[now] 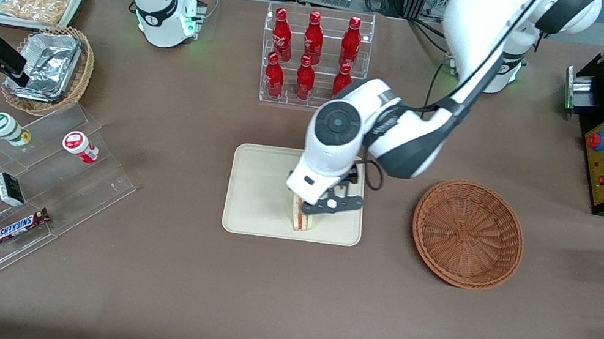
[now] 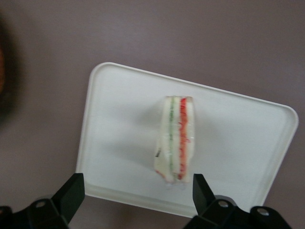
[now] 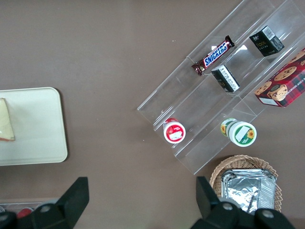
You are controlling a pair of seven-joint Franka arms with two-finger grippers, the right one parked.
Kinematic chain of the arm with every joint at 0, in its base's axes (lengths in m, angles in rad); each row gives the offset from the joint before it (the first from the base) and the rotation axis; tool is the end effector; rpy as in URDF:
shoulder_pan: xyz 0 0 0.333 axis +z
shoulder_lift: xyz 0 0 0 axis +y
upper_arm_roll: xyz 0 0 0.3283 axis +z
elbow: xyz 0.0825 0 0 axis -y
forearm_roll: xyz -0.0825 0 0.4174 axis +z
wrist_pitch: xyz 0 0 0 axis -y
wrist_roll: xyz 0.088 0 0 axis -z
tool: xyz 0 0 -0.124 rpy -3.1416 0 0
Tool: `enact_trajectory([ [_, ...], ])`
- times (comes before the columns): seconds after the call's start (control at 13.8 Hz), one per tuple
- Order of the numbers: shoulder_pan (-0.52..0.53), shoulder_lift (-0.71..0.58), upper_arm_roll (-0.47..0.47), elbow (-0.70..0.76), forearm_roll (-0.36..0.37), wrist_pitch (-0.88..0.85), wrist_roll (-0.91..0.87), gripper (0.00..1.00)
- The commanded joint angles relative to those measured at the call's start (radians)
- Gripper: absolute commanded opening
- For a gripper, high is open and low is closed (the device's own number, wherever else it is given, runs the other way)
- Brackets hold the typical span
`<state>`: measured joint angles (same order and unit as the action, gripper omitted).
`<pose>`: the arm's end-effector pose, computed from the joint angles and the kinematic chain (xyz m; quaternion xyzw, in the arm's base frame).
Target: Place sandwich from basket to tray
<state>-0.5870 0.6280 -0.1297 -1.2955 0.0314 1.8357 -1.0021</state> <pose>0.5855 -0.4792 0.3550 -0.9879 -0.1479 0.0448 0.0160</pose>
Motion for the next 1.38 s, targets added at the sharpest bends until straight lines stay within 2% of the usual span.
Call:
enact_trajectory([
  [0.0,0.022,-0.066,0.062,-0.092,0.018,-0.084,0.004,1.0],
  [0.22,0.059,-0.108,0.13,-0.16,0.018,-0.085,0.113,1.0],
  [0.65,0.216,-0.264,0.13,-0.286,-0.001,-0.095,0.356,1.0],
  [0.95,0.295,-0.341,0.128,-0.289,-0.001,-0.206,0.471,1.0],
  [1.02,0.346,-0.37,0.104,-0.288,-0.001,-0.243,0.5,1.0],
  [1.24,0.605,-0.438,-0.118,-0.283,0.001,-0.338,0.597,1.0],
  [1.31,0.646,-0.453,-0.146,-0.283,0.002,-0.357,0.649,1.0],
])
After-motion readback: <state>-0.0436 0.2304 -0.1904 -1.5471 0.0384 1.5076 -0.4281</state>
